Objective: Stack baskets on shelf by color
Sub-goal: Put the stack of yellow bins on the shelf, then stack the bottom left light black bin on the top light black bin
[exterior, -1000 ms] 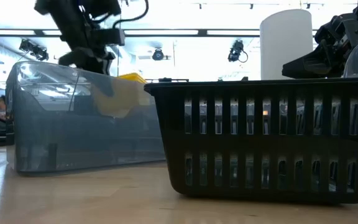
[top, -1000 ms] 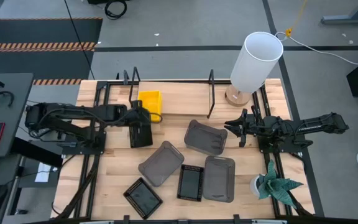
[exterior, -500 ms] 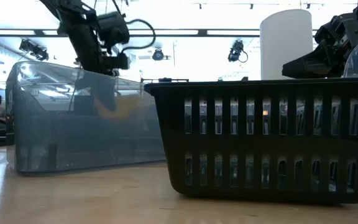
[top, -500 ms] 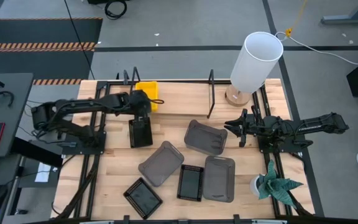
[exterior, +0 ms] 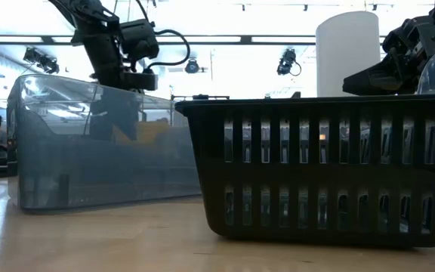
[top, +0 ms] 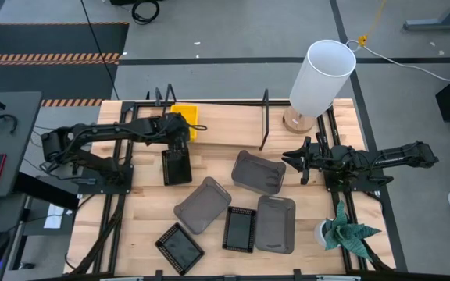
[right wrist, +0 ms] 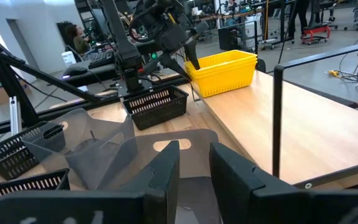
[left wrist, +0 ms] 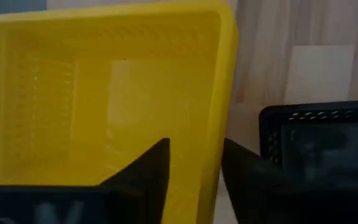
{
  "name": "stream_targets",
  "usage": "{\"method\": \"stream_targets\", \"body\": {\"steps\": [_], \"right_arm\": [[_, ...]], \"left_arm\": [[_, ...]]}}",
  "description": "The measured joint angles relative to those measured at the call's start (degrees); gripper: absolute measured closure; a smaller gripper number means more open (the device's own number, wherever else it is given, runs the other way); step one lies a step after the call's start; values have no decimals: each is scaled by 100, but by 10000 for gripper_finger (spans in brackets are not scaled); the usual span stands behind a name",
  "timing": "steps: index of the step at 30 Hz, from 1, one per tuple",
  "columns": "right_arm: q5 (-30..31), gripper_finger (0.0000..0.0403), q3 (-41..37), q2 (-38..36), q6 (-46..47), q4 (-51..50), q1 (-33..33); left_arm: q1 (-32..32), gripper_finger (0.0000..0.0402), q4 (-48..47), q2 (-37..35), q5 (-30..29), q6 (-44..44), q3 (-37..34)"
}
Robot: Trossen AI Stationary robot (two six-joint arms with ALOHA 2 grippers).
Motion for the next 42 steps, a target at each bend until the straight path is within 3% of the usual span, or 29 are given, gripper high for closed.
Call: {"method": "stream_targets", "body": {"steps": [6,13,24,30,42], "right_arm": [[0,310,0,0,1,0,-1],[0,310,0,0,0,0,-1],[0,310,1,0,1,0,-2],[0,310,0,0,-2,0,-2],[0,310,0,2,-1,0,-2]], "left_arm": [[-156,209,-91,-46,-77,-129,277],[-456,189,-245,-46,-17,-313,706],[-1307,211,-198,-46,1550,-1525,811],[-2166,221,-122,-44,2113,-2339,813],[-4202,230,449,94,2121,-3716,824]]}}
